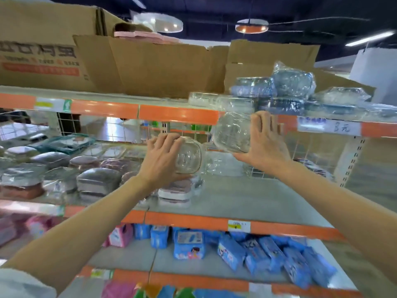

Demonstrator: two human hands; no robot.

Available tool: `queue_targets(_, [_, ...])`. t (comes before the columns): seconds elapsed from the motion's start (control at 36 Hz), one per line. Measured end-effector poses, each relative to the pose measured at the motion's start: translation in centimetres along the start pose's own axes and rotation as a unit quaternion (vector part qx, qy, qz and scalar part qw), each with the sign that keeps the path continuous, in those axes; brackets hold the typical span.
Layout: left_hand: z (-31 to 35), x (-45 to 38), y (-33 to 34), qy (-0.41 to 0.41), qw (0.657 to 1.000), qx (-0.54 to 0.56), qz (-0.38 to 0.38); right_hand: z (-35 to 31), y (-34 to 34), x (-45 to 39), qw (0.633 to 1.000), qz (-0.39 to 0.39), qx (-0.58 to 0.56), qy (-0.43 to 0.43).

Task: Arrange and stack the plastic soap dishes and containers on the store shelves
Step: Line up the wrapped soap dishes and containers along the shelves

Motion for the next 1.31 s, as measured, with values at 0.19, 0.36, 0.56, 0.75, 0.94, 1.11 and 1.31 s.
queue_targets(0.19, [2.2, 1.9, 4.8, -0.023, 0.991, 0.052, -0.118, 1.8, 4.5, 4.0, 0.997, -0.071, -0.003, 0.011])
queue_targets(0.36, [4.9, 1.7, 10.2, -0.007, 0.971, 0.105, -0.214, 3.9, 9.7, 5.3, 0.978, -0.193, 0.026, 0.075])
queue_targets(0.56, [7.7, 0.0, 16.9, 0.032, 0.957, 0.15, -0.245, 7.9, 15.1, 6.1, 0.937, -0.295, 0.02, 0.183])
queue_targets(0.75, [8.7, -0.8, 22.6, 0.043, 0.934, 0.199, -0.294, 9.9, 20.3, 5.8, 0.901, -0.351, 0.014, 0.254])
queue_targets(0.94, [8.6, 1.2, 27.3, 0.073, 0.883, 0.232, -0.402, 8.6, 25.9, 4.4, 0.889, -0.377, 0.01, 0.259])
queue_targets(1.11, [8.1, 0.4, 27.9, 0.149, 0.89, 0.268, -0.336, 5.4, 30.8, 3.0, 0.873, -0.419, -0.053, 0.244])
queue_targets(1.31, [7.0, 0.7, 27.9, 0.065, 0.857, 0.388, -0.333, 1.7, 34.7, 3.0, 0.856, -0.477, -0.096, 0.173])
Point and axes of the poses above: each hand's wrist, its own x-axis away from the middle knuckle, its own y-axis out of the palm, z = x × y, the point moved 5 cm from there along -x, towards the middle knuckle, and after that the axes turned 8 degrees about y, right-handed, at the moved point
